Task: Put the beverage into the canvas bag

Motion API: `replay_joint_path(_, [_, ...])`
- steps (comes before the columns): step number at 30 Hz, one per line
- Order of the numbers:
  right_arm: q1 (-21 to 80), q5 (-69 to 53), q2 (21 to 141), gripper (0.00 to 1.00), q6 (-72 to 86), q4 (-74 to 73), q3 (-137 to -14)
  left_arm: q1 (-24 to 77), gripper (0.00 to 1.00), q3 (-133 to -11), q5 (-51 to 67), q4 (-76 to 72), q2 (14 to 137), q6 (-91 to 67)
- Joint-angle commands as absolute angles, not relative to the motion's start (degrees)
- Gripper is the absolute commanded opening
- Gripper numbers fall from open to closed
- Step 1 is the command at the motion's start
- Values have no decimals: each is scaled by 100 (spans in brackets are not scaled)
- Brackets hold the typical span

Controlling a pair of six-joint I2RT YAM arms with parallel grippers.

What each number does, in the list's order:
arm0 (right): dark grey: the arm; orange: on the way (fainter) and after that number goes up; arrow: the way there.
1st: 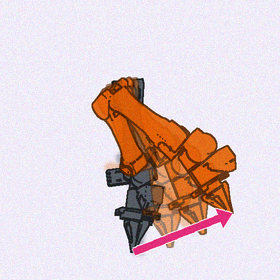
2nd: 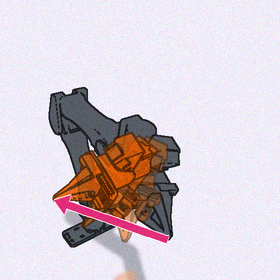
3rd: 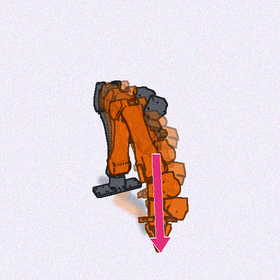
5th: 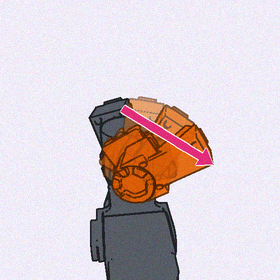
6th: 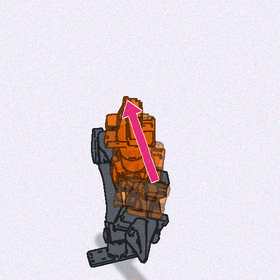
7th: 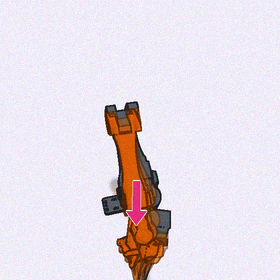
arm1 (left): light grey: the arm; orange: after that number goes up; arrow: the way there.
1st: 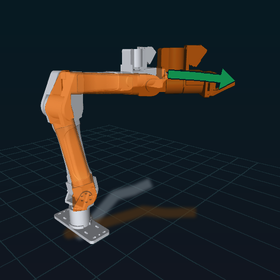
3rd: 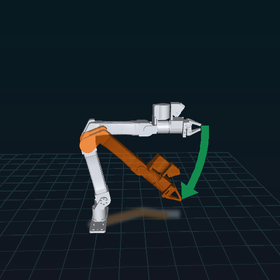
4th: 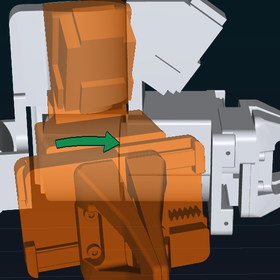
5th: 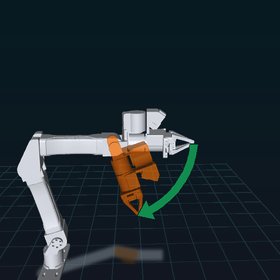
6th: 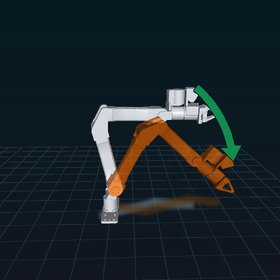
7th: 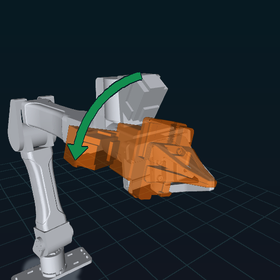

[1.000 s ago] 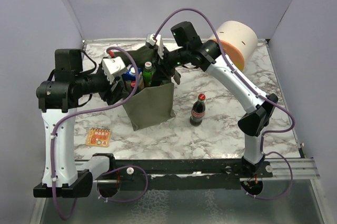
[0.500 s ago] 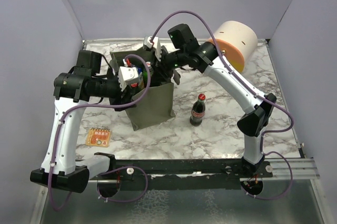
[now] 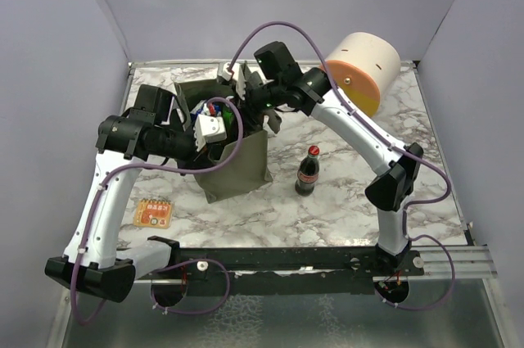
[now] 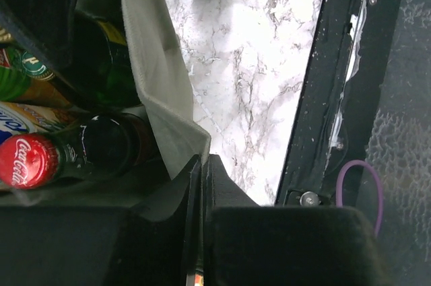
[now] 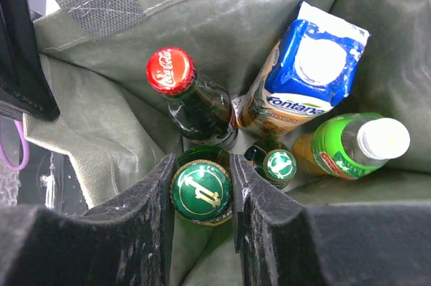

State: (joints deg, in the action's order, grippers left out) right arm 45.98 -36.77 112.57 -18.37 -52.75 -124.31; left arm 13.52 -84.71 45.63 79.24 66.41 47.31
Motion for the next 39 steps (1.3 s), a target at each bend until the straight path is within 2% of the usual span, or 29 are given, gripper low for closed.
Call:
replay_joint_path(1, [4755,-4383,11206,1,-1931,-4679,-12549,1487,0,-8322,4712,8068,6472,5025])
replay_joint_path(13, [4983,-4887,11228,1,-2330,-4477,-12155,1529,0,-8252,5052,7613,6269,4990])
replay_joint_path(39, [5234,-5450,11030,1,-2317,-4040,-10639,1528,0,-8060,4771,7268,6274,5103])
